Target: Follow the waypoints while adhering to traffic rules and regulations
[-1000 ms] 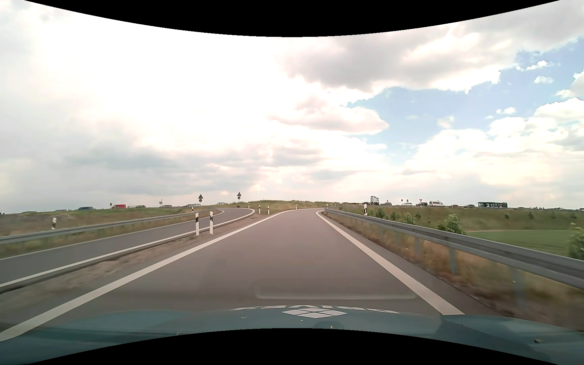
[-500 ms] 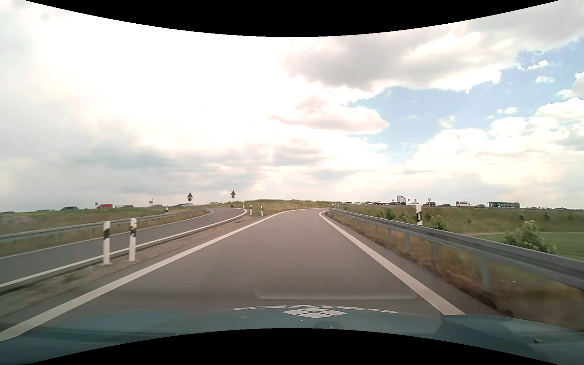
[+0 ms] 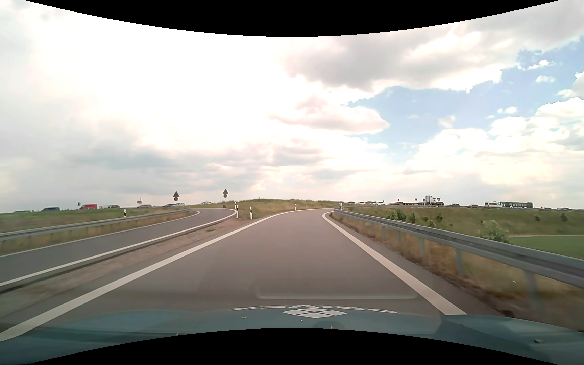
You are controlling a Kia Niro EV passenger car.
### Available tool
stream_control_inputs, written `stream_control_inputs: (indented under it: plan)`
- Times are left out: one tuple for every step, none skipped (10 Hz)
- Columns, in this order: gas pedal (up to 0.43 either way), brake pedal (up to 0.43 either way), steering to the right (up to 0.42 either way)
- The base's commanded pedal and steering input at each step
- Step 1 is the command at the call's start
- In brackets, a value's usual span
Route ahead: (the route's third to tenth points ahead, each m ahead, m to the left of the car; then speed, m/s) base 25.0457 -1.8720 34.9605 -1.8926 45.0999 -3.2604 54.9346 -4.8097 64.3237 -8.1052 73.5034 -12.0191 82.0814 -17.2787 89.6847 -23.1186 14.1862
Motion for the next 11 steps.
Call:
stream_control_inputs:
  plan:
    - [0.189,0.0,-0.004]
    - [0.189,0.0,-0.004]
    - [0.189,0.0,-0.004]
    - [0.189,0.0,-0.003]
    - [0.189,0.0,-0.003]
    - [0.189,0.0,-0.003]
    - [0.189,0.0,-0.003]
    - [0.189,0.0,-0.002]
    - [0.189,0.0,-0.002]
    - [0.189,0.0,-0.001]
    - [0.189,0.0,0.0]
